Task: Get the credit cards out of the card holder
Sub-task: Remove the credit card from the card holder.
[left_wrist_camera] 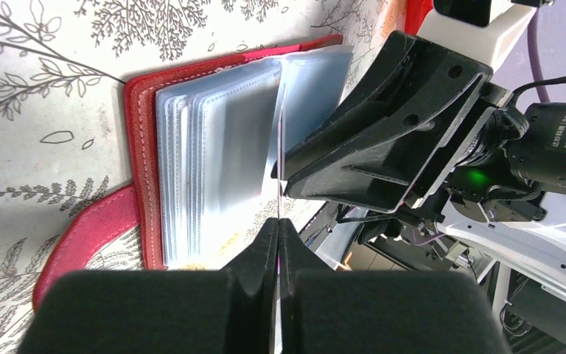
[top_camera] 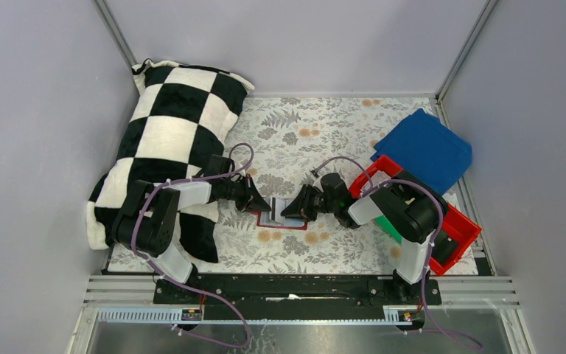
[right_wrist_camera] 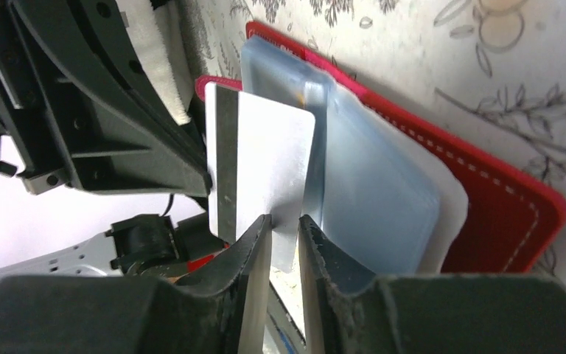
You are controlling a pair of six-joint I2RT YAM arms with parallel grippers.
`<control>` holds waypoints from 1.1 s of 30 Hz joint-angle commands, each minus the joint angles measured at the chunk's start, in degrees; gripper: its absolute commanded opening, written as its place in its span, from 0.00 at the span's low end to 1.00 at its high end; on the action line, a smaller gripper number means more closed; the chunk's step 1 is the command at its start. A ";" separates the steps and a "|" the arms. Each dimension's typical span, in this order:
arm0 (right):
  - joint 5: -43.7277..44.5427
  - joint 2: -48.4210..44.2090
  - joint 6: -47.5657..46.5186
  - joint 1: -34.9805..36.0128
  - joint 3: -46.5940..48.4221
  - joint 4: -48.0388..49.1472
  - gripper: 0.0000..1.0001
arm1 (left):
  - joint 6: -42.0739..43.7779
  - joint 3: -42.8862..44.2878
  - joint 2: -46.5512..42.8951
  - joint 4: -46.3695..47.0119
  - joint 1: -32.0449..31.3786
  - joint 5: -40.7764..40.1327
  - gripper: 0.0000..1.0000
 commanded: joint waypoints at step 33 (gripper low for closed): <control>0.04 -10.51 -6.42 0.46 2.60 -9.53 0.00 | 5.67 2.37 -4.38 -2.82 -0.14 0.35 0.00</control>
